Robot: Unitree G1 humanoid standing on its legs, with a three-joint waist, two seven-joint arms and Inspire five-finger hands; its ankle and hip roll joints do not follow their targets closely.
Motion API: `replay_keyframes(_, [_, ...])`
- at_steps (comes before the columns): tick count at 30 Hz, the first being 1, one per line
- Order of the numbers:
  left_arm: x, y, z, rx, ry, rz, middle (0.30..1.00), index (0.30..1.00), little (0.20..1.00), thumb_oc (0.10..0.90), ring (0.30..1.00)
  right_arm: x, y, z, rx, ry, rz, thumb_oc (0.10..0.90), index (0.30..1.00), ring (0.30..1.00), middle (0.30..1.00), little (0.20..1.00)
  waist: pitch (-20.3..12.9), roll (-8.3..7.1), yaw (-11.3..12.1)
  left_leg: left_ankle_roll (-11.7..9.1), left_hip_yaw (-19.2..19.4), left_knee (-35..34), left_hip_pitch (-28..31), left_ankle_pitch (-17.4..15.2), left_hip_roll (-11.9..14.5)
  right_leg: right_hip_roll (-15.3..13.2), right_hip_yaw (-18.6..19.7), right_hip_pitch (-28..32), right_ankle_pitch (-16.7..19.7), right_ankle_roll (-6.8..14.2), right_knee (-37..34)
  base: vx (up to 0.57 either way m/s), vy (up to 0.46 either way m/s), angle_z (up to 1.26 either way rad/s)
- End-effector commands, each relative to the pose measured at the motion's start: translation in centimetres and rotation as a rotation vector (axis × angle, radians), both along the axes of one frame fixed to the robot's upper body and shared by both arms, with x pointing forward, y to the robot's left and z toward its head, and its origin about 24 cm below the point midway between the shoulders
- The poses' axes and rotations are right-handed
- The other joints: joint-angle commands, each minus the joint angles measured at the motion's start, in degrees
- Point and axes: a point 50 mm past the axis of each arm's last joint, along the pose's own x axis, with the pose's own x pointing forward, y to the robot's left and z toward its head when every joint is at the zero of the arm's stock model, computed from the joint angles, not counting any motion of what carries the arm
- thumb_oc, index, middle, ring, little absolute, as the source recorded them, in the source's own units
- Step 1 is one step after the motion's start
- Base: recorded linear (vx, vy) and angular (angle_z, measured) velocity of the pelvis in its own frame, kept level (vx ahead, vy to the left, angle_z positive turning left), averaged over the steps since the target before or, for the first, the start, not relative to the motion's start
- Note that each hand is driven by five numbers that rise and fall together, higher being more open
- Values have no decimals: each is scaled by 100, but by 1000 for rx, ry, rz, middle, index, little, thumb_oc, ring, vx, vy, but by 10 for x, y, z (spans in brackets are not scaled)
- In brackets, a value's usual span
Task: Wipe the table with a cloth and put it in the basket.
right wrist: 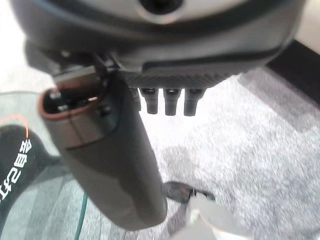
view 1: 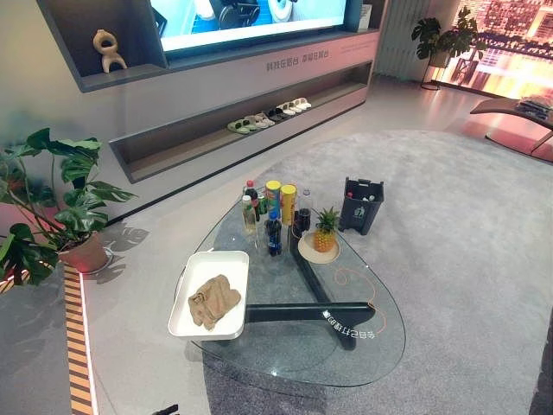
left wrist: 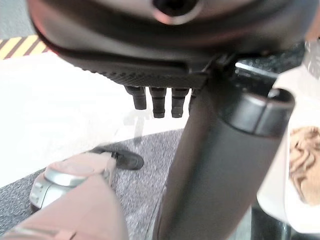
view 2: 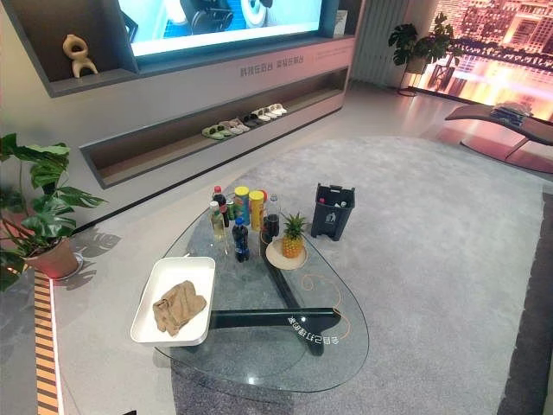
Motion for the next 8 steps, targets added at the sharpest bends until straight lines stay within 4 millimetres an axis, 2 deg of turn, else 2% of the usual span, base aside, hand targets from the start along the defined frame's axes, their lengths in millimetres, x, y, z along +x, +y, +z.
replay_keyframes(1, [19,4,4,23,-33,-10,900,900,900,800,900,14,-9,5,-12,-13,-10,800,900,900,900,900,128,70,15,280,112,27,262,-543,-432,191,-226,-5,-67,-4,254,0,0,0])
replay_keyframes(8, [18,-1,2,15,-27,-9,900,900,900,800,900,9,-5,3,16,28,34,800,900,900,900,900,152,95,-19,266,133,27,255,-544,-416,169,-218,-12,-38,12,216,0,0,0])
